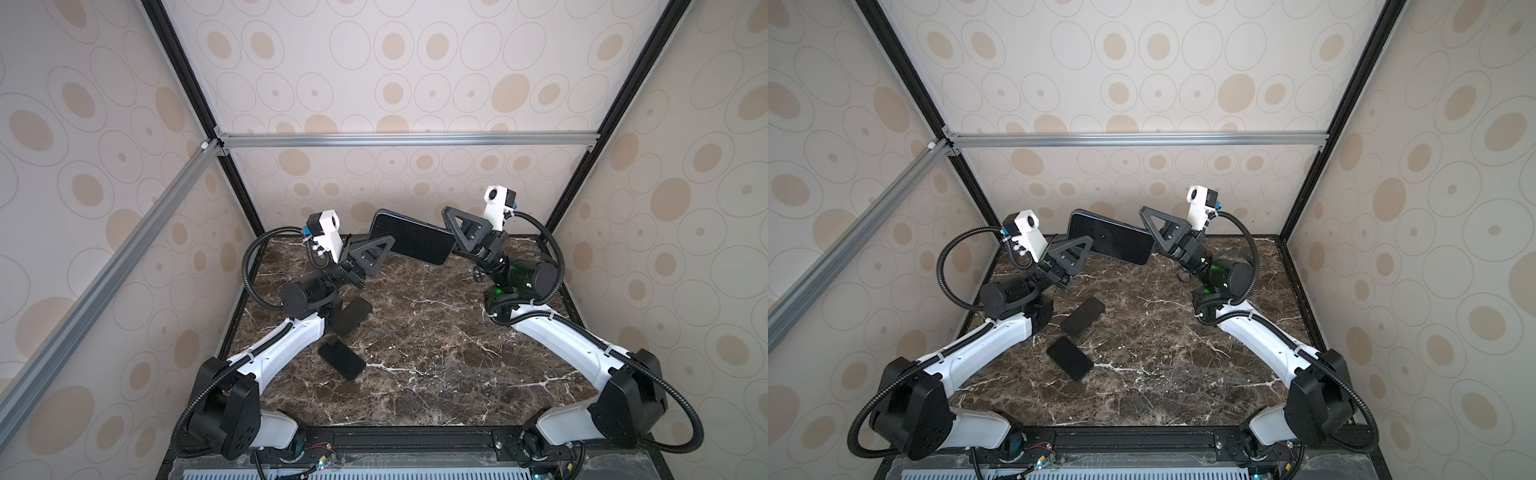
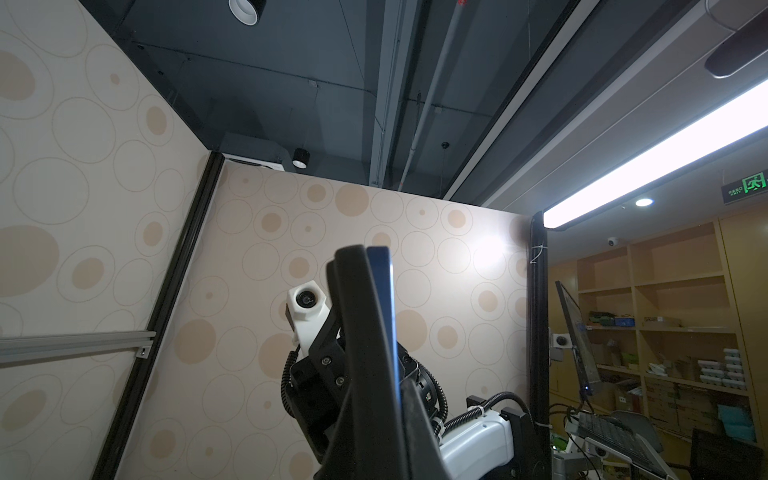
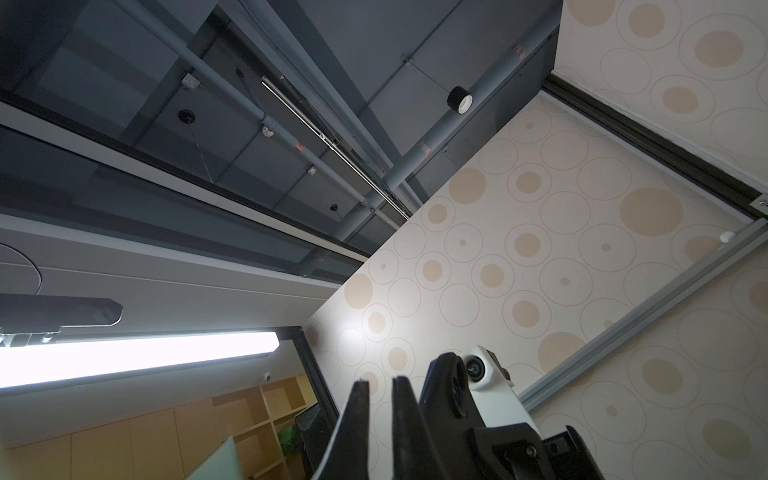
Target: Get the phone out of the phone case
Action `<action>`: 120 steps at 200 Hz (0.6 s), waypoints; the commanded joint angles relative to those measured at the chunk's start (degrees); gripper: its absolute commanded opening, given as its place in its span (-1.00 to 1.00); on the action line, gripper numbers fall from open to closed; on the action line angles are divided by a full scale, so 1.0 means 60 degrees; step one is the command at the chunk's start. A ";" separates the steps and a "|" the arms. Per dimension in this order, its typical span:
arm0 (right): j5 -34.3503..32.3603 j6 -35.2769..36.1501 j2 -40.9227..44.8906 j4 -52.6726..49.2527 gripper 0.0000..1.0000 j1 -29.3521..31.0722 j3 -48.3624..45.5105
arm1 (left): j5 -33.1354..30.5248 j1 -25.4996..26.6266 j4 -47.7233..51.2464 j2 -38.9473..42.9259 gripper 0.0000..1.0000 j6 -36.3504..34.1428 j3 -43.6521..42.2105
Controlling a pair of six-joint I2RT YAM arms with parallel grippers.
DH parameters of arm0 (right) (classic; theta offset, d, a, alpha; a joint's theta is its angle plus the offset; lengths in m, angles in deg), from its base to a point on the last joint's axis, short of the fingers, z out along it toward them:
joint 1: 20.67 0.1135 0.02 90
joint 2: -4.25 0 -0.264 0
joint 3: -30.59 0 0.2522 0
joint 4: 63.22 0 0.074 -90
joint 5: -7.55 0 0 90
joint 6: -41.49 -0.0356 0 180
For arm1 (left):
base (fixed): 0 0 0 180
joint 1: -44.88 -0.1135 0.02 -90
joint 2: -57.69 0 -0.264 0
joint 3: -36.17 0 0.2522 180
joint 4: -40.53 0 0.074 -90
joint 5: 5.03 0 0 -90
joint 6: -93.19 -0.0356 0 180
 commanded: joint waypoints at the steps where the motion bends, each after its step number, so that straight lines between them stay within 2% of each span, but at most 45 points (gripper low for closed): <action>1: -0.0442 -0.1068 -0.0129 -0.0376 -1.00 0.0111 -0.0088 | 0.1672 -0.0001 -0.2684 0.0075 -1.00 -0.0582 0.0608; 41: -0.0694 -0.0981 -0.0089 -0.0447 -1.00 0.0056 -0.0280 | 0.1910 -0.0166 -0.2674 -0.0071 -1.00 -0.0249 0.0986; 93: -0.1030 -0.1056 -0.0041 -0.0719 -1.00 0.0022 -0.0499 | 0.2755 -0.0210 -0.2671 -0.0294 -1.00 0.0046 0.1713; 120: -0.1031 -0.0433 0.0382 -0.1620 -1.00 -0.0067 -0.0798 | 0.2601 -0.0323 -0.2683 -0.0435 -1.00 0.0129 0.1765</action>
